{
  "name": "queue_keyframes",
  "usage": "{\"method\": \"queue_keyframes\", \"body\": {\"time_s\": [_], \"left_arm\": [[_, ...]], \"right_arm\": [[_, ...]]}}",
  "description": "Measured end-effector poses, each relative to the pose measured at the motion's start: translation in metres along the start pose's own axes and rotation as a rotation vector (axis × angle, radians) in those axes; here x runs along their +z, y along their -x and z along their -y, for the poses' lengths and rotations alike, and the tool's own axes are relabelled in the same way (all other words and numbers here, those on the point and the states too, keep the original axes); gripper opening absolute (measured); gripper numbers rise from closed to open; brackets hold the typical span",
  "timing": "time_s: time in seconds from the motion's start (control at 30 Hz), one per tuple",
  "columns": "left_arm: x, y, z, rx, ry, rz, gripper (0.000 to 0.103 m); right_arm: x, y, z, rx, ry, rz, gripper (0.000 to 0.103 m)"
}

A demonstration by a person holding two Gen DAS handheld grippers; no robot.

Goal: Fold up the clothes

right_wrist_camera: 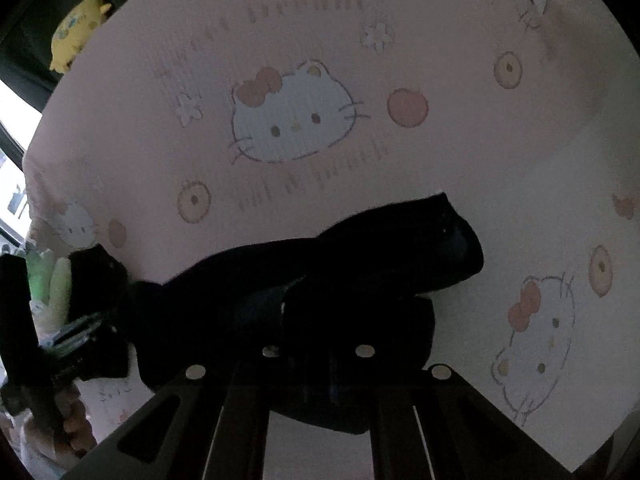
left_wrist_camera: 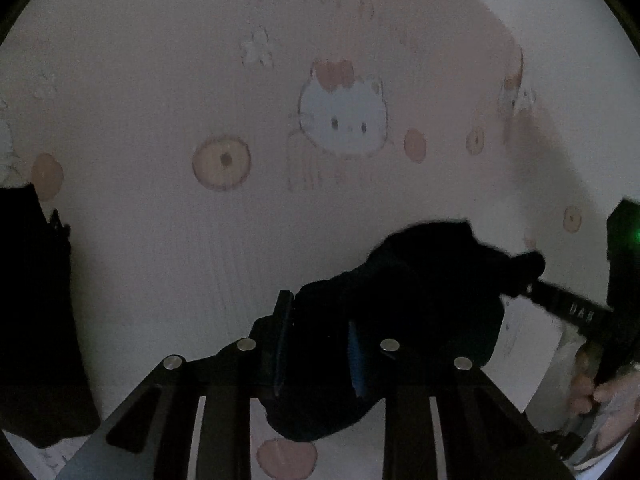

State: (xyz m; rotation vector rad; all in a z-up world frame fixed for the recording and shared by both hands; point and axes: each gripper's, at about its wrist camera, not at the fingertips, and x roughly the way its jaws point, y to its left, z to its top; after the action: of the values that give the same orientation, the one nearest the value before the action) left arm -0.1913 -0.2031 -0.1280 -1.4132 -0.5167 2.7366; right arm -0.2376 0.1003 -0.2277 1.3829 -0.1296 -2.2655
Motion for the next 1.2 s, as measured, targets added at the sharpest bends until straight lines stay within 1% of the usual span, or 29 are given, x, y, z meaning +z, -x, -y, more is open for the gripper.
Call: {"method": "queue_keyframes", "body": {"time_s": [0.07, 0.13, 0.27, 0.33, 0.43, 0.53, 0.6, 0.63, 0.67, 0.7, 0.73, 0.77, 0.8, 0.83, 0.87, 0.9, 0.97, 1.07, 1.2], "left_arm": [[0.012, 0.006, 0.0, -0.009, 0.008, 0.025, 0.021], [0.022, 0.015, 0.002, -0.007, -0.008, 0.058, 0.021], [0.031, 0.027, 0.002, -0.006, -0.035, 0.084, 0.021], [0.03, 0.029, 0.0, 0.018, -0.037, 0.077, 0.021], [0.026, 0.025, -0.005, 0.058, -0.032, 0.054, 0.021], [0.021, 0.023, -0.012, 0.024, 0.018, 0.041, 0.022], [0.019, 0.021, -0.017, 0.009, 0.05, 0.025, 0.023], [0.019, 0.017, -0.02, 0.008, 0.064, 0.005, 0.029], [0.019, 0.017, -0.021, 0.023, 0.063, -0.004, 0.041], [0.019, 0.018, -0.022, 0.046, 0.056, -0.007, 0.05], [0.019, 0.02, -0.022, 0.068, 0.05, -0.011, 0.07], [0.018, 0.022, -0.023, 0.081, 0.042, -0.005, 0.076], [0.017, 0.025, -0.023, 0.092, 0.035, 0.005, 0.076], [0.015, 0.026, -0.025, 0.088, 0.032, 0.003, 0.076], [0.014, 0.026, -0.026, 0.084, 0.034, -0.009, 0.076], [0.012, 0.025, -0.028, 0.083, 0.038, -0.023, 0.076], [0.008, 0.022, -0.033, 0.096, 0.043, -0.039, 0.076], [0.0, 0.02, -0.039, 0.094, 0.057, -0.049, 0.076], [-0.011, 0.012, -0.049, 0.092, 0.092, -0.074, 0.076]], "right_arm": [[0.006, 0.004, 0.001, -0.006, 0.0, 0.011, 0.004], [0.013, 0.011, 0.002, -0.005, -0.005, 0.035, 0.004], [0.029, 0.025, 0.009, 0.035, -0.042, 0.07, 0.004], [0.036, 0.03, 0.011, 0.036, -0.046, 0.092, 0.004], [0.042, 0.029, 0.011, 0.041, -0.048, 0.084, 0.004], [0.039, 0.025, 0.01, 0.063, -0.045, 0.062, 0.004], [0.033, 0.023, 0.008, 0.046, -0.031, 0.045, 0.004], [0.03, 0.021, 0.007, 0.041, -0.026, 0.037, 0.004], [0.027, 0.018, 0.007, 0.04, -0.028, 0.031, 0.005], [0.024, 0.016, 0.007, 0.042, -0.033, 0.027, 0.005], [0.022, 0.016, 0.009, 0.054, -0.05, 0.027, 0.005], [0.019, 0.014, 0.012, 0.066, -0.073, 0.023, 0.009], [0.016, 0.013, 0.013, 0.068, -0.088, 0.018, 0.026], [0.013, 0.011, 0.015, 0.07, -0.104, 0.014, 0.039], [0.009, 0.011, 0.015, 0.068, -0.109, 0.011, 0.062], [0.005, 0.012, 0.013, 0.06, -0.096, 0.01, 0.068], [-0.003, 0.012, 0.008, 0.051, -0.062, 0.001, 0.068], [-0.016, 0.011, -0.001, 0.045, -0.012, -0.03, 0.068], [-0.034, 0.002, -0.006, 0.055, 0.014, -0.07, 0.068]]}}
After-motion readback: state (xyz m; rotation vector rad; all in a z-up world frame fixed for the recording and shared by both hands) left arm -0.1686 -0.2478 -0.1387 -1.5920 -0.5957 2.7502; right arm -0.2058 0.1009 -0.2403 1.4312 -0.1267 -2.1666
